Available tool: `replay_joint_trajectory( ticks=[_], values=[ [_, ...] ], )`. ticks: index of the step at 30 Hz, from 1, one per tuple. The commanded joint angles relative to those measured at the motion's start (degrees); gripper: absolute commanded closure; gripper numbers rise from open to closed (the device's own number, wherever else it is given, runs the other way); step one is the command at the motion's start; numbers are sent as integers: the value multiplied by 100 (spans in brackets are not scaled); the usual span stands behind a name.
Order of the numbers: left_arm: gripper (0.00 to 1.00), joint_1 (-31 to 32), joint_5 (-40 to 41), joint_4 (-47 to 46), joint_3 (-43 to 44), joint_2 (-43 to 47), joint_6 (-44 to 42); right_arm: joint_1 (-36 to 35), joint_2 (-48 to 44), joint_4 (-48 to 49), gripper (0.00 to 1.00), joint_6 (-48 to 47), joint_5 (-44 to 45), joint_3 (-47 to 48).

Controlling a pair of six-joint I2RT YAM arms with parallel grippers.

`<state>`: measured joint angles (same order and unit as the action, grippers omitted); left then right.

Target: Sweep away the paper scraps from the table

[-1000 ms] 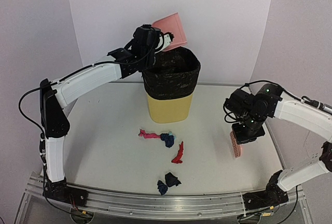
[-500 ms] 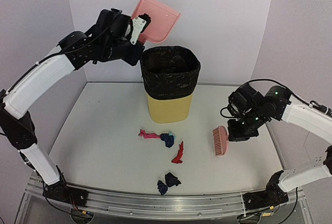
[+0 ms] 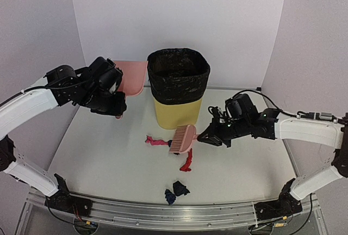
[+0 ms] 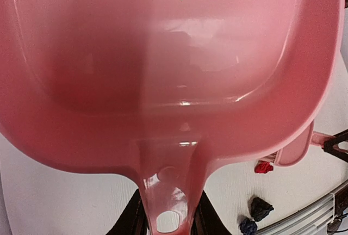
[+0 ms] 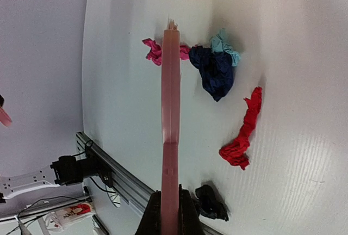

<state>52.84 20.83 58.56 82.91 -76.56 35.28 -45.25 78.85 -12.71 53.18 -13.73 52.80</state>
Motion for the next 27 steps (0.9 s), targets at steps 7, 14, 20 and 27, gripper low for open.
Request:
replay_joint_trajectory(
  ticks=[7,14,20,27],
  values=[
    [100,16,-629,561,-1485,643,1528,-455,1648,2953,100,1741,489,369],
    [100,16,-832,224,-2309,758,1781,-599,2646,3541,100,2447,920,677],
    [100,16,-745,4,-2772,1038,1756,-661,2637,3733,100,2911,1087,38],
    [100,16,-657,-240,-2731,920,1388,-672,1464,3195,100,2971,892,-1338]
  ],
)
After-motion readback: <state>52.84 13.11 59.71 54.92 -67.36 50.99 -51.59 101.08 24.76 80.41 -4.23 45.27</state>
